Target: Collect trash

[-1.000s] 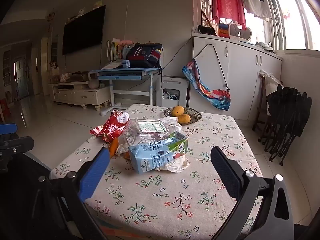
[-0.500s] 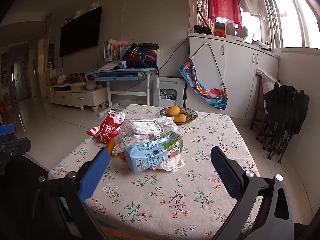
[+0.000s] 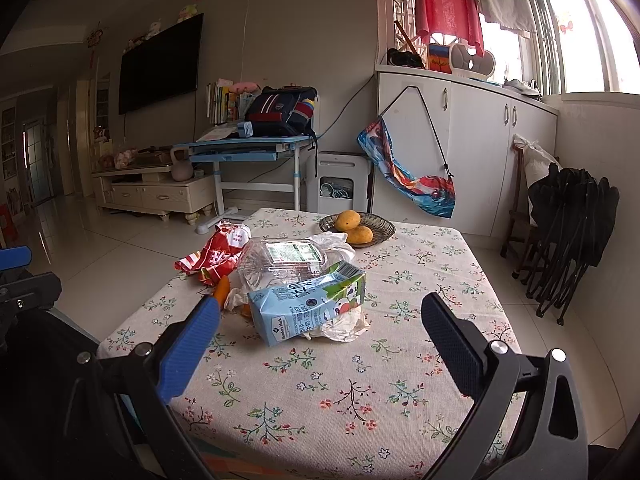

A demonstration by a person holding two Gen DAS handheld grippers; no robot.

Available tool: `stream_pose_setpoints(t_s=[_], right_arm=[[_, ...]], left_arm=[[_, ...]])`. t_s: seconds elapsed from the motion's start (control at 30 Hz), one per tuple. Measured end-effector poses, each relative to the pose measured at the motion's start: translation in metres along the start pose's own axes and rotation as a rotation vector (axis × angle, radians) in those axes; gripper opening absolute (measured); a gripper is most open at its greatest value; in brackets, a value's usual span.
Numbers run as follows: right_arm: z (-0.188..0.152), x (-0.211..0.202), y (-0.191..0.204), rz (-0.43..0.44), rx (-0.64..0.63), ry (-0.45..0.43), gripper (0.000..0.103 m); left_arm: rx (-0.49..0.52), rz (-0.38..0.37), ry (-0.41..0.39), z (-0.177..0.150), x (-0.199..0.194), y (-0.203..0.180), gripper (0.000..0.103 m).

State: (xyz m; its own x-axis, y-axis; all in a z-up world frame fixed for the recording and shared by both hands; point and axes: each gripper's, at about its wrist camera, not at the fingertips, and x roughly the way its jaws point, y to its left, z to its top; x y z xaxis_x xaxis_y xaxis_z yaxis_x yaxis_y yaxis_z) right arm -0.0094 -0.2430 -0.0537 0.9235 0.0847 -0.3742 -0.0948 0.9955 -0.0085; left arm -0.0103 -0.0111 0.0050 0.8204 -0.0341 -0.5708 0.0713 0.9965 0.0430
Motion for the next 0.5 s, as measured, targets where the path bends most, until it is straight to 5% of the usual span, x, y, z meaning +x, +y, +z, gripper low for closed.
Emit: stream_pose_setpoints(t_s=[0.5], right_arm=[[-0.0027,-0.0014,0.0011,0.008,0.009,0.009,0.097]], left_arm=[[0.007,-0.010,-0.004,0.0010,-0.0013,-0.0016,0.095]])
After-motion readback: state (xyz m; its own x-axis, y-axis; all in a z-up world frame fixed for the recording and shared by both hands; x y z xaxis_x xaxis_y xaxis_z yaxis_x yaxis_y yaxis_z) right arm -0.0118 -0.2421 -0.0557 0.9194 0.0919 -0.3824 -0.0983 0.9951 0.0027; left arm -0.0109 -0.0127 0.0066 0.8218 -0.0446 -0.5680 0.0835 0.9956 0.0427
